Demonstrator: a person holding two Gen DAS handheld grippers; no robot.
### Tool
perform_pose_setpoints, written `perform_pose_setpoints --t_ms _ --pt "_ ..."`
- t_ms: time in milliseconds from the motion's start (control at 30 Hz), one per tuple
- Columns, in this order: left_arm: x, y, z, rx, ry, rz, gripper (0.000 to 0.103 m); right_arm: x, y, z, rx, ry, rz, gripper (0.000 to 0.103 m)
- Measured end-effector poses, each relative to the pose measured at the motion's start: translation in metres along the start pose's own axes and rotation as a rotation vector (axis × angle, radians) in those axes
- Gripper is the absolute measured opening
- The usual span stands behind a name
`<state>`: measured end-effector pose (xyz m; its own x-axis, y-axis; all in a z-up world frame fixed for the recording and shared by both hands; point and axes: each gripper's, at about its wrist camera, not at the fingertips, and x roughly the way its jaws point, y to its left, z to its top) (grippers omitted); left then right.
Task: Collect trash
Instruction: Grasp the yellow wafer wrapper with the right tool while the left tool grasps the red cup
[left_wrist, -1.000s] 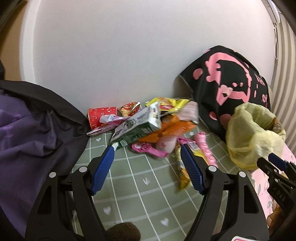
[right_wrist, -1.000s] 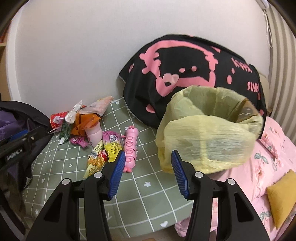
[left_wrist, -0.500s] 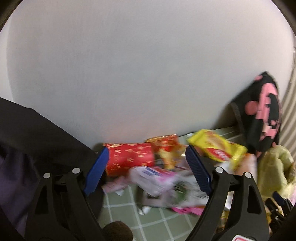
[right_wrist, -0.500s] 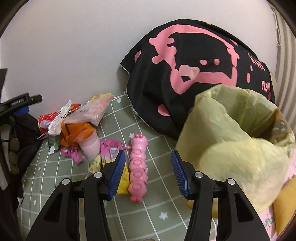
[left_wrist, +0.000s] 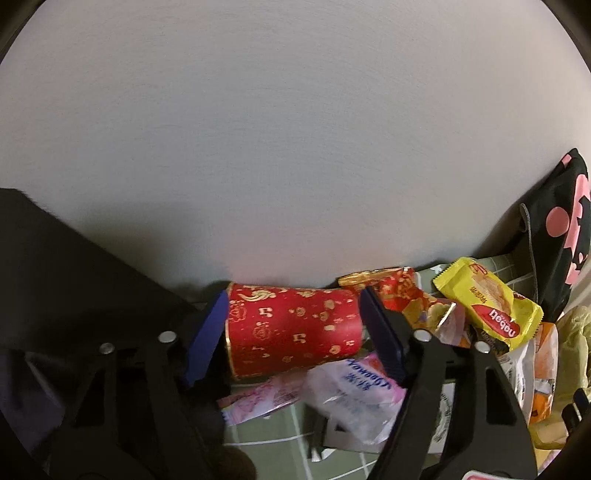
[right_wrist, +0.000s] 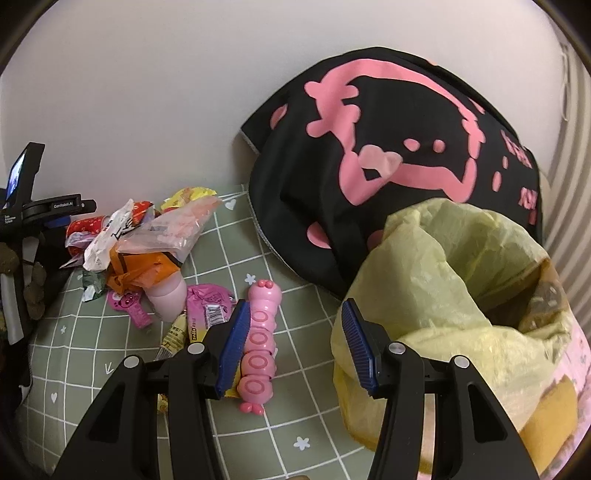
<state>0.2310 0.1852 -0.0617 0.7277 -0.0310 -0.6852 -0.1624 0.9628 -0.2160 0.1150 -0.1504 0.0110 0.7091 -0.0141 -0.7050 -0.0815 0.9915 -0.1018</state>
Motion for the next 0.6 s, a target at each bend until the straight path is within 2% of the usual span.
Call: perform_pose_setpoints --t_ms 100,200,300,400,467,533,600 --pt "-0.015 0.014 -0.002 -0.038 0.001 -0.052 0.061 0.004 -0.005 0.006 0.004 -0.011 0.028 0.049" --pt "-0.017 0.017 -0.003 -0.021 0.024 -0.013 0.061 0.01 -0.01 0.013 0.022 -0.021 0.036 0.049" --pt "-0.016 0.025 -0.004 -0.049 0.071 -0.05 0.061 0.02 -0.01 0.019 0.032 -0.007 0.073 0.049" --pt "-0.009 0.034 -0.006 -0.061 0.096 -0.049 0.061 0.022 -0.006 0.023 0.007 -0.014 0.081 0.049" --pt "-0.001 0.034 -0.008 -0.088 0.125 -0.048 0.055 0.022 -0.003 0.027 -0.003 -0.016 0.099 0.049" --pt "0.009 0.029 -0.007 -0.103 0.146 -0.035 0.043 0.02 -0.002 0.032 0.002 -0.023 0.111 0.049" --pt "0.004 0.023 -0.005 -0.089 0.134 -0.028 0.033 0.018 -0.002 0.039 0.015 -0.024 0.129 0.049"
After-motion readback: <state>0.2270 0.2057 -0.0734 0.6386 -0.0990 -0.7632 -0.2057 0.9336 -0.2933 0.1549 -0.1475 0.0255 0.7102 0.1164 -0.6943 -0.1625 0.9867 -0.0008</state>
